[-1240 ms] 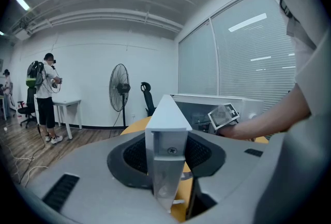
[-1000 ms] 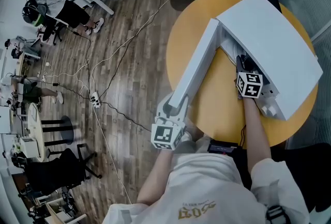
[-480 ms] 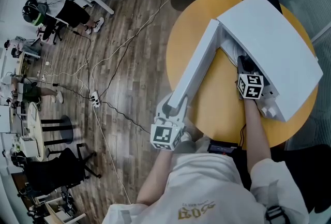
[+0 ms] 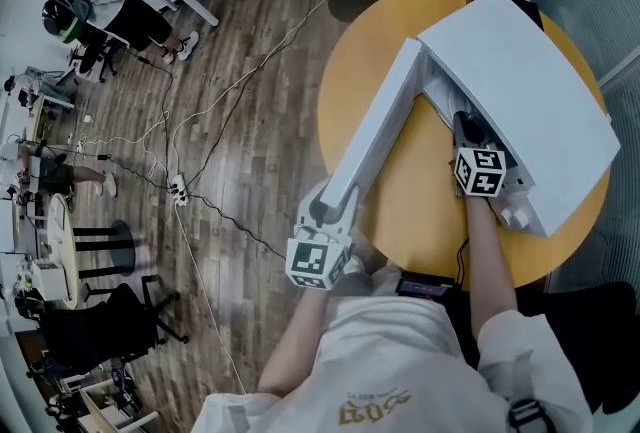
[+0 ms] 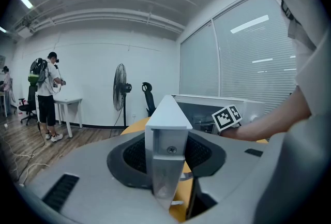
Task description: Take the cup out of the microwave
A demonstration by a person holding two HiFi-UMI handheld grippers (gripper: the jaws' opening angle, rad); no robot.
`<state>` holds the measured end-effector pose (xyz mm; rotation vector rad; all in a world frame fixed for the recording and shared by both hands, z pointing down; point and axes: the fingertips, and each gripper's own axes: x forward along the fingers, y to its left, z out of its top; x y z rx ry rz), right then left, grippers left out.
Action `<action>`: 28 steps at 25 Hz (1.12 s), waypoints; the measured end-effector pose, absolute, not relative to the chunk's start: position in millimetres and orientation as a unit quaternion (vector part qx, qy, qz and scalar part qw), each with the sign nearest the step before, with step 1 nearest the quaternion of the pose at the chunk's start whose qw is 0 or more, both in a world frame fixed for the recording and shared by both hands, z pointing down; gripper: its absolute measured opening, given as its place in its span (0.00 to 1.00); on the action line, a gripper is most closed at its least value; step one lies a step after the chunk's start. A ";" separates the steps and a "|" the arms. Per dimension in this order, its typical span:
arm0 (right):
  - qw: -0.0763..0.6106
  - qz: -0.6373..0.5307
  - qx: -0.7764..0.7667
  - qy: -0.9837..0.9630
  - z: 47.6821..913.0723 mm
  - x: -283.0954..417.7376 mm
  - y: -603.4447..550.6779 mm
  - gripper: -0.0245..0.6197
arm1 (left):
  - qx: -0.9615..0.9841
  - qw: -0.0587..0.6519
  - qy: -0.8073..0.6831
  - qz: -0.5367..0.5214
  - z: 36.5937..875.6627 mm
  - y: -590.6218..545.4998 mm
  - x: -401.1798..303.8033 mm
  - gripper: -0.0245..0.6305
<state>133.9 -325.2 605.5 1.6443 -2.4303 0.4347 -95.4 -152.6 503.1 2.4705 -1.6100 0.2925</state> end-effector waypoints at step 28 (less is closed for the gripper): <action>0.055 0.153 0.524 -0.836 581.6 109.7 -284.3 0.07 | 0.833 0.097 -0.537 0.088 504.6 -153.9 -94.4 0.31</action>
